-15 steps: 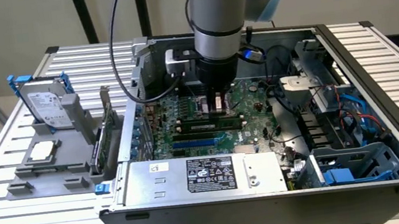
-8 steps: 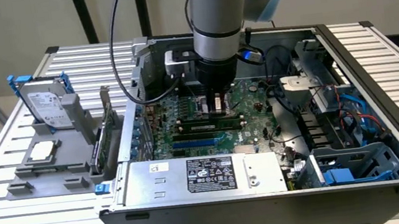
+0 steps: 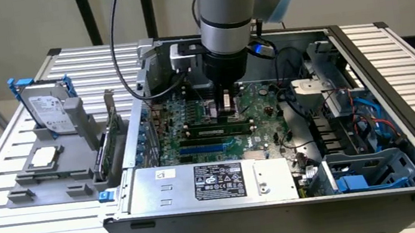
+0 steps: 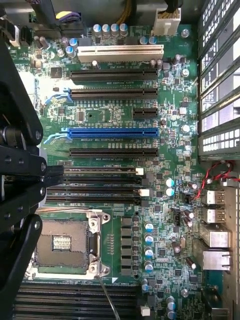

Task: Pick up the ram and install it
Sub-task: 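Press down the ram until it locks into place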

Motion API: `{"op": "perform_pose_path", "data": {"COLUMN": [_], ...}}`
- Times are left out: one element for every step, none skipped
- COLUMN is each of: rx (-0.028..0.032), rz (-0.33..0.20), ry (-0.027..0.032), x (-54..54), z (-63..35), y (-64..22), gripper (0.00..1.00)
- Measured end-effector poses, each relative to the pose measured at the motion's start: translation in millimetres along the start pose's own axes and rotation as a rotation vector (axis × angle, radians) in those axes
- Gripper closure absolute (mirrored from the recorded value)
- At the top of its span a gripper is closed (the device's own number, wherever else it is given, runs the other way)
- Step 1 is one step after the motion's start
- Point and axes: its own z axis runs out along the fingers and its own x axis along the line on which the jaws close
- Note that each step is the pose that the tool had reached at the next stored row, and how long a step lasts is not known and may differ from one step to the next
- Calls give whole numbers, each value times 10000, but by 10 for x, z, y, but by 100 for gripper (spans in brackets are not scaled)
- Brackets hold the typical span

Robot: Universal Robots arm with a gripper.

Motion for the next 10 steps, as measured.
{"op": "perform_pose_path", "data": {"rx": [0, 0, -2, -2, -2, -2, -2, -2, -2, -2], "rz": [0, 0, 0, 0, -1, 0, 0, 0, 0, 0], "ry": [0, 0, 3, 3, 3, 3, 2, 3, 3, 3], "x": [0, 0, 1, 1, 1, 1, 0, 1, 1, 1], "z": [0, -1, -2, -2, -2, -2, -2, -2, -2, -2], "y": [0, 0, 0, 0, 0, 0, 0, 0, 0, 0], "gripper": [89, 89, 89, 89, 89, 89, 89, 89, 89, 89]}}
